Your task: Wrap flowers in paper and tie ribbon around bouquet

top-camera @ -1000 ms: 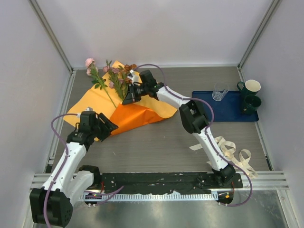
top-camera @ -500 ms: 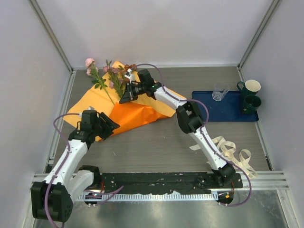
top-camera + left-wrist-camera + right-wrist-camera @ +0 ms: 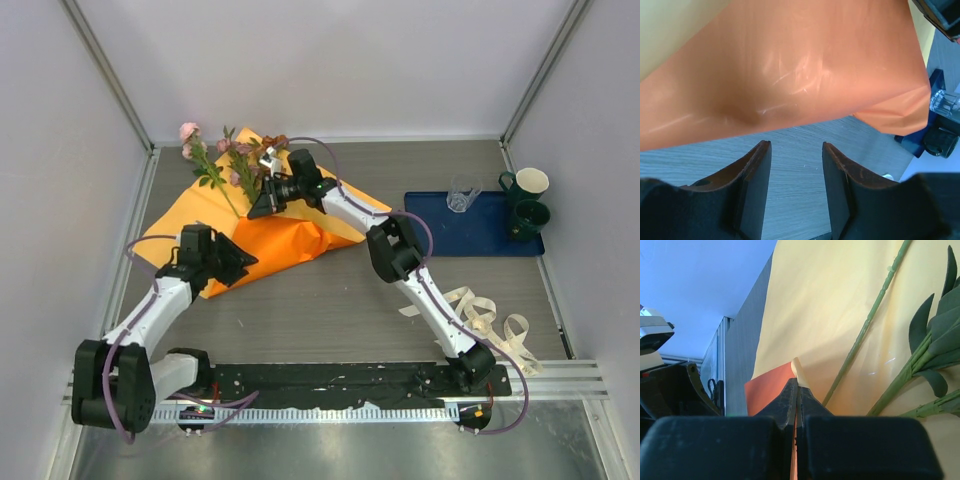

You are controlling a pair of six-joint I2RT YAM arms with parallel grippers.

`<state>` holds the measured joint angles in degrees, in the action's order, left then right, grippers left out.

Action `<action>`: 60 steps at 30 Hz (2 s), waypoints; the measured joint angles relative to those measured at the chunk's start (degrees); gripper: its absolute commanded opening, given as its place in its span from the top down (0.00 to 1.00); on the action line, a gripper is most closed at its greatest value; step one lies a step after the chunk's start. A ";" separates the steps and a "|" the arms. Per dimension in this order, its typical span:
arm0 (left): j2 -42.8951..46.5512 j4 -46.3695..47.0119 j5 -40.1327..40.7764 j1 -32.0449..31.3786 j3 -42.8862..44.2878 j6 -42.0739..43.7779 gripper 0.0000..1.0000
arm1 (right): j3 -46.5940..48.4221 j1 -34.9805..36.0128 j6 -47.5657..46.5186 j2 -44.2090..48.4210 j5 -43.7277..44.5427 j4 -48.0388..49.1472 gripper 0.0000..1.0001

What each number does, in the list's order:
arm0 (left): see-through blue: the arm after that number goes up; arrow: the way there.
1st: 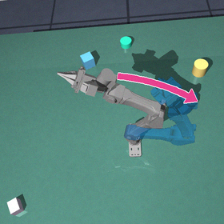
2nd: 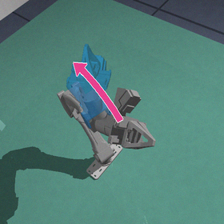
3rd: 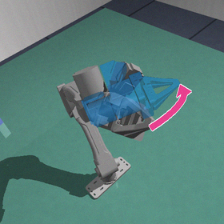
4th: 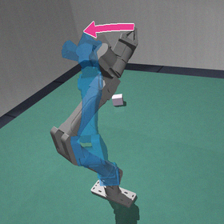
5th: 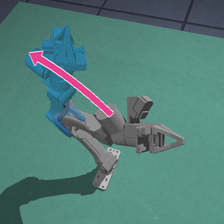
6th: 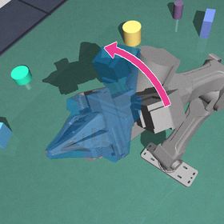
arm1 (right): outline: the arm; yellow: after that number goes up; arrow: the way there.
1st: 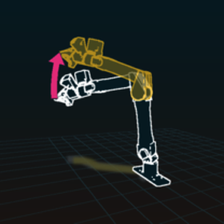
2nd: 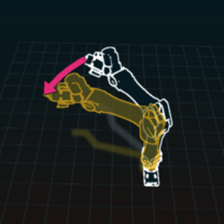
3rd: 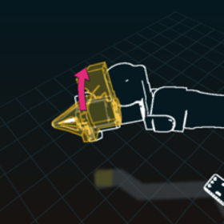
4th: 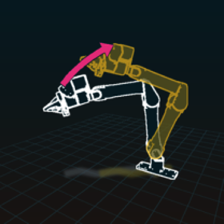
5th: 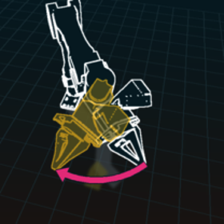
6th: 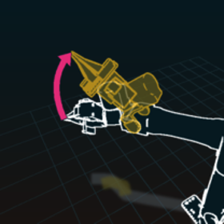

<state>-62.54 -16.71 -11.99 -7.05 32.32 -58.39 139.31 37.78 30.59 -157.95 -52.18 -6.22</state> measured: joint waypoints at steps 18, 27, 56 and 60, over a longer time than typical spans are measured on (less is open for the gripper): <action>-10.62 4.09 7.43 0.07 0.13 1.84 0.70 | -1.66 -1.16 -1.51 0.94 8.09 -9.16 0.40; -13.42 3.63 10.05 0.07 0.13 1.84 0.78 | -15.98 -4.17 -7.37 22.71 22.34 -24.13 0.22; -12.31 4.37 10.88 0.33 -1.40 1.79 0.79 | -79.80 5.68 -34.60 67.32 41.72 -6.86 0.19; -12.31 4.37 10.80 0.33 -1.40 1.84 0.79 | -79.80 5.25 -38.56 67.32 45.05 -5.46 0.20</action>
<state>-74.85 -12.34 -1.19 -6.72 30.92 -56.55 59.51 43.03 -7.97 -90.63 -7.14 -11.68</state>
